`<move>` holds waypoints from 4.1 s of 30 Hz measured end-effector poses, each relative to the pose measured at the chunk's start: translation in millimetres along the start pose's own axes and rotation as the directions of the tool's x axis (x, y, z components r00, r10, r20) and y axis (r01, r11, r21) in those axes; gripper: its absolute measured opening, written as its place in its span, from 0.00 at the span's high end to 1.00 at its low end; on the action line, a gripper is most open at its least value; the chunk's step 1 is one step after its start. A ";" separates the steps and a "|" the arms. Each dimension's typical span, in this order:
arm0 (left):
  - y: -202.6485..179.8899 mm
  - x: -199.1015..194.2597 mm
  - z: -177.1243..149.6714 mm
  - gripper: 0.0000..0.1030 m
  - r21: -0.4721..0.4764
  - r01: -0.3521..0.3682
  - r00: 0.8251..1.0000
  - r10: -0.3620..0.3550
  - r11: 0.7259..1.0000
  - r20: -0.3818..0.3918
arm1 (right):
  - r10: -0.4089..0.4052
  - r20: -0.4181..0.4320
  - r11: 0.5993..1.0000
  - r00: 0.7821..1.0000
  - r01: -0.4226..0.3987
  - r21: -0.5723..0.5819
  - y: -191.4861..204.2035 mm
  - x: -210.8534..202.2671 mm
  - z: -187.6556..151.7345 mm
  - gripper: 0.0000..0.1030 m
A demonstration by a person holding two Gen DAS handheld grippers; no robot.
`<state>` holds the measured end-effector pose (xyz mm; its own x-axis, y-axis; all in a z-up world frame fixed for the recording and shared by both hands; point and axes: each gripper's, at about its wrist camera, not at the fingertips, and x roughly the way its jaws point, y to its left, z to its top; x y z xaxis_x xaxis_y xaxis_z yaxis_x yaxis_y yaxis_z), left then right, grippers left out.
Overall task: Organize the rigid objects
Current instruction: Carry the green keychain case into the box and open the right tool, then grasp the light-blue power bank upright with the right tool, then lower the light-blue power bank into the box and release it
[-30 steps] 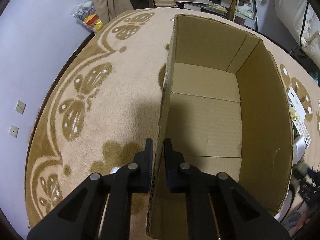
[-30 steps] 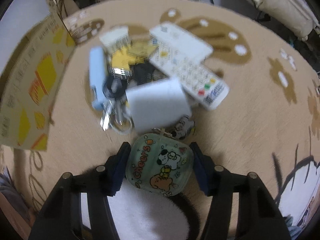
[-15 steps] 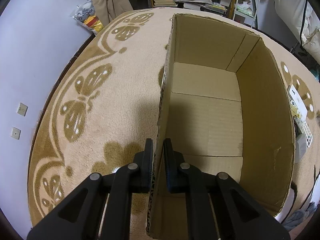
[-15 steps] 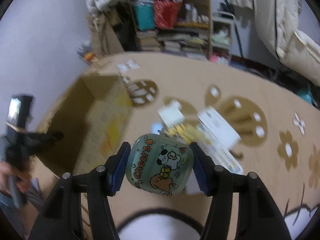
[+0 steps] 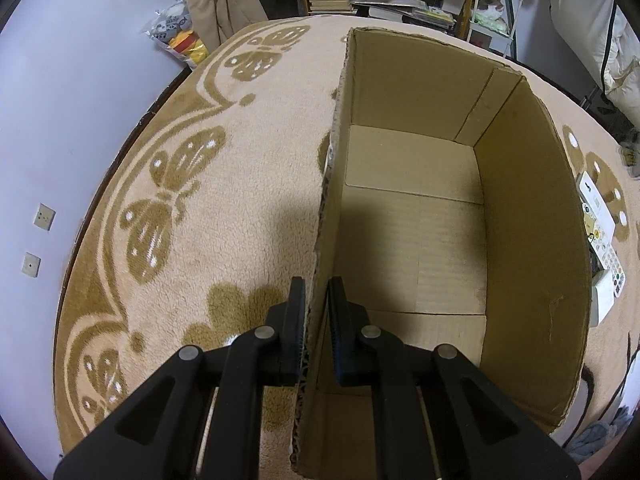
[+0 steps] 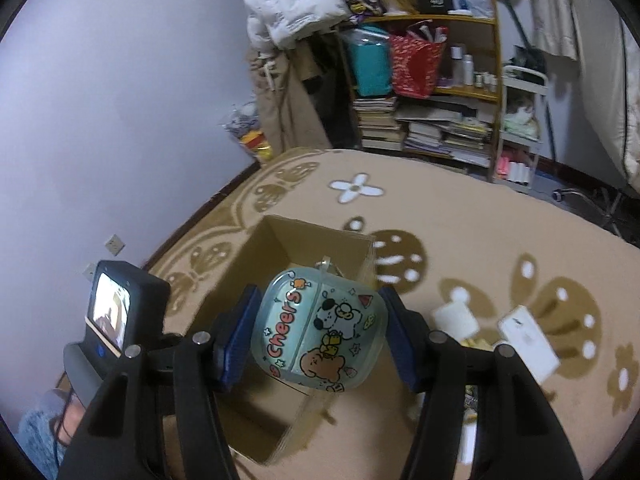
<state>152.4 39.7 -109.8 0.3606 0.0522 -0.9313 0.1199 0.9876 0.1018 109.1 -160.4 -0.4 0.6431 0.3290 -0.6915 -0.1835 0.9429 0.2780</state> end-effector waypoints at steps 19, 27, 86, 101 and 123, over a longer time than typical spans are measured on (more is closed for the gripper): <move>4.0 2.1 -0.4 0.90 -0.016 0.015 1.000 -0.015 1.000 -0.009 | 0.041 -0.133 0.999 0.990 -0.039 0.020 20.7 84.1 -20.1 0.38; 4.2 3.2 -0.8 0.90 -0.016 0.017 1.000 -0.017 1.000 -0.009 | 0.013 -0.117 1.000 0.993 -0.013 0.000 22.7 84.8 -19.6 0.38; -14.1 1.1 -6.0 0.86 0.092 -0.122 0.992 0.122 0.988 0.011 | -0.224 -0.299 0.964 0.928 0.256 0.073 -99.0 116.7 -108.5 0.72; -15.4 0.1 -5.2 0.87 0.088 -0.120 0.993 0.120 0.989 0.006 | -0.106 -0.088 0.986 0.990 0.117 0.122 -63.4 52.2 -72.0 0.72; -16.0 1.0 -6.0 0.87 0.084 -0.114 0.993 0.115 0.990 0.003 | 0.036 0.029 0.994 0.999 -0.039 0.105 2.2 39.3 0.3 0.72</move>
<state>145.3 24.8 -114.5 0.3750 0.1645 -0.9123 0.1549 0.9592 0.2366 134.2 -145.4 -26.7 0.6574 0.3611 -0.6614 -0.1291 0.9187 0.3732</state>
